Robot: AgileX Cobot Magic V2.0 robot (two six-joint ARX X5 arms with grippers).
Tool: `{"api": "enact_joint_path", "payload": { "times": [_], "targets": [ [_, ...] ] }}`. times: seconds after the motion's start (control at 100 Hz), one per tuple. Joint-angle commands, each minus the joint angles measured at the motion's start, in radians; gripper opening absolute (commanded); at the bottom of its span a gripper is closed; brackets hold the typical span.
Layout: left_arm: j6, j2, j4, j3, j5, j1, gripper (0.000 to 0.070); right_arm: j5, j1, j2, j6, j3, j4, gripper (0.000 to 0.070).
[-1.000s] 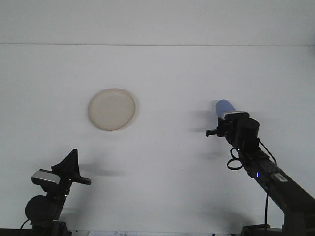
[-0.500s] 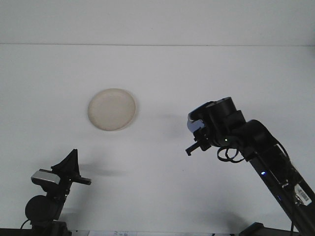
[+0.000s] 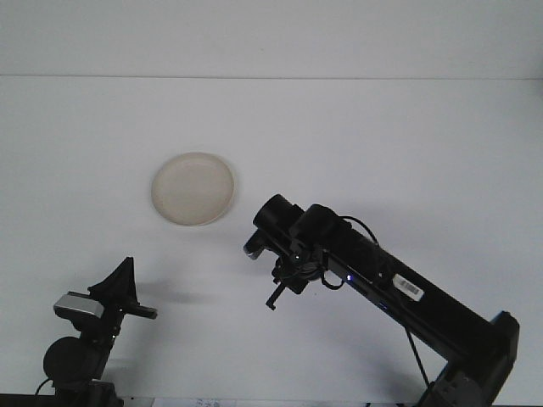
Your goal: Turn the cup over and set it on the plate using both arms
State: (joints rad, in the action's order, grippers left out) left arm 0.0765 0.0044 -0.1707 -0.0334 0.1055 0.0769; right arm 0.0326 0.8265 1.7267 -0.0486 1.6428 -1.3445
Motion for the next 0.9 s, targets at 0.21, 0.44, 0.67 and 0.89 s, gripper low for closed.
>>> {"api": "enact_joint_path", "payload": {
  "times": [0.21, 0.44, 0.67, 0.89],
  "targets": [
    [-0.001, -0.001, -0.01, 0.019, 0.004, 0.0, 0.0017, 0.029, 0.019, 0.109, -0.023, 0.021, -0.029, 0.0002],
    [-0.001, -0.001, -0.01, 0.019, 0.004, 0.0, 0.0017, 0.032, 0.019, 0.116, -0.035, 0.021, -0.029, 0.0058],
    [-0.001, -0.001, -0.01, 0.019, 0.004, 0.0, 0.0017, 0.032, 0.019, 0.116, -0.039, 0.021, -0.029, 0.0295],
    [-0.001, -0.001, -0.01, 0.019, 0.004, 0.0, 0.0017, 0.031, 0.014, 0.109, -0.039, 0.035, -0.029, 0.0465]
  ]
}}
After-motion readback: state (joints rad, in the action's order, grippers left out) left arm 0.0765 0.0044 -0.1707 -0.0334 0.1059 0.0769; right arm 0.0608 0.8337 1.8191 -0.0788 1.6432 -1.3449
